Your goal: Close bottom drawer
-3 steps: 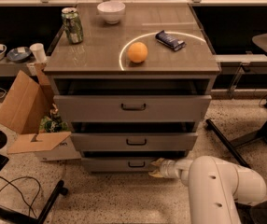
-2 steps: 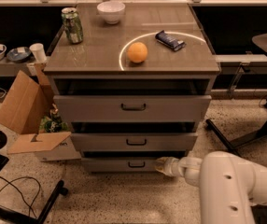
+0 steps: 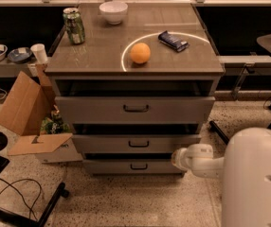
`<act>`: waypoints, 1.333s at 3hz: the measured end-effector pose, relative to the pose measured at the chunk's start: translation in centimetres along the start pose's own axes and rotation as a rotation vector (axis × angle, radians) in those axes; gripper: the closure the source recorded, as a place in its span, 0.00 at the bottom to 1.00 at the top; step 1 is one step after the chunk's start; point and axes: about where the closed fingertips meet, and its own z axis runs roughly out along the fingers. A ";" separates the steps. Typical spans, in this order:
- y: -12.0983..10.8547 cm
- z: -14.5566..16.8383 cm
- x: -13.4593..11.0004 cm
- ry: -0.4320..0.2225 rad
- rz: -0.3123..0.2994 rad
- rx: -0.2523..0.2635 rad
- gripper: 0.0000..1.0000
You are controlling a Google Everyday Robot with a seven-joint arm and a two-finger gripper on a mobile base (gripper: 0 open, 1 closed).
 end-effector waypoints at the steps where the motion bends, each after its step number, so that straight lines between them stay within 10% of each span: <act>1: -1.8 -5.5 -0.2 0.165 0.010 -0.026 1.00; 2: -1.6 -12.3 0.6 0.394 0.033 -0.064 1.00; 4: 1.1 -12.3 -0.3 0.402 0.030 -0.124 1.00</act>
Offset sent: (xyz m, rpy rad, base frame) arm -0.2718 -0.0472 0.1071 -0.4970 0.6508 -0.3447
